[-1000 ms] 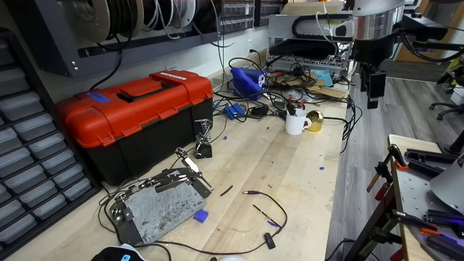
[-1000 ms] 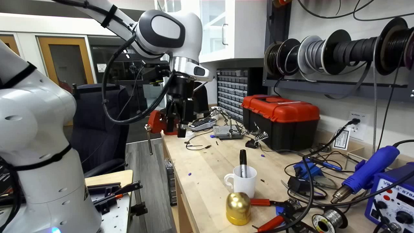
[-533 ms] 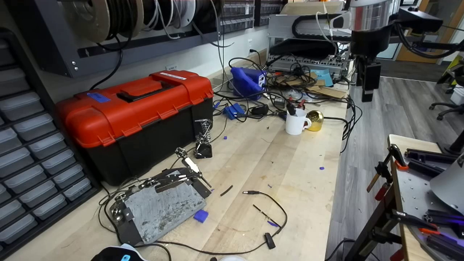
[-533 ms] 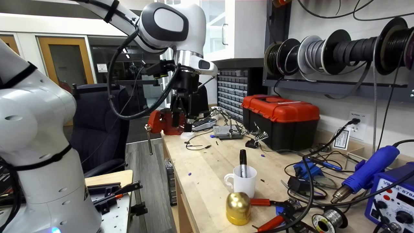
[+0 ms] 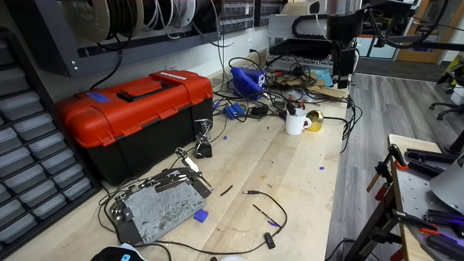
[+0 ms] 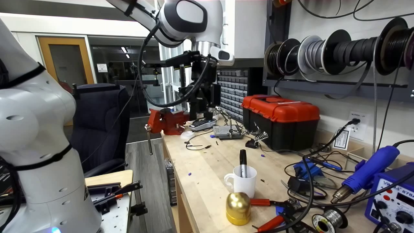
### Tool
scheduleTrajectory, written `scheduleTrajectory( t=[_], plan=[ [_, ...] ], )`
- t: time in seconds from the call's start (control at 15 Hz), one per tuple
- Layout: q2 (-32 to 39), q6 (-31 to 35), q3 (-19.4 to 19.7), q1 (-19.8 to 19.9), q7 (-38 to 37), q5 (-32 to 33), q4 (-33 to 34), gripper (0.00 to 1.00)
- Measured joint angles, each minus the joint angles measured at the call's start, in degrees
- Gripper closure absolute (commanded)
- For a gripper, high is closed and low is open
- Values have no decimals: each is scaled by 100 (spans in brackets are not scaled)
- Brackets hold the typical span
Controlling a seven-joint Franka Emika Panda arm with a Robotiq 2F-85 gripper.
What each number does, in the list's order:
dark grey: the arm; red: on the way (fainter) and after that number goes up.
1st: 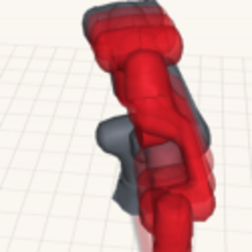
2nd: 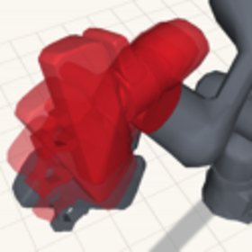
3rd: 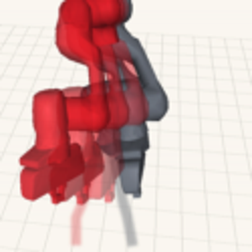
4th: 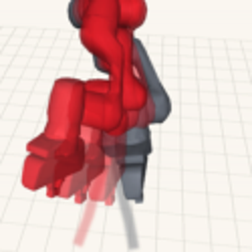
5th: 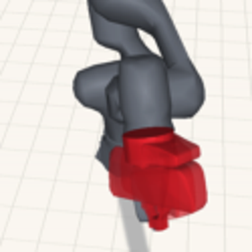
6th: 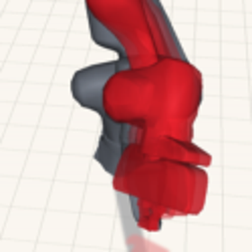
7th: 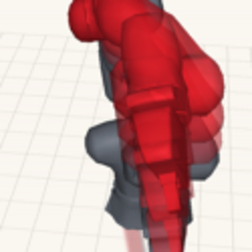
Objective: Remove the black marker from the white mug
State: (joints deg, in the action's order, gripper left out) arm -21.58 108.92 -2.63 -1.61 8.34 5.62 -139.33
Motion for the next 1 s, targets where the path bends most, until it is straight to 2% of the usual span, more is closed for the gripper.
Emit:
scheduleTrajectory(
  t=[0.47,1.0],
  plan=[
    [1216,8,5,-53,38,-79,771,0],
    [1896,9,175,31,38,-75,1081,0]
  ],
)
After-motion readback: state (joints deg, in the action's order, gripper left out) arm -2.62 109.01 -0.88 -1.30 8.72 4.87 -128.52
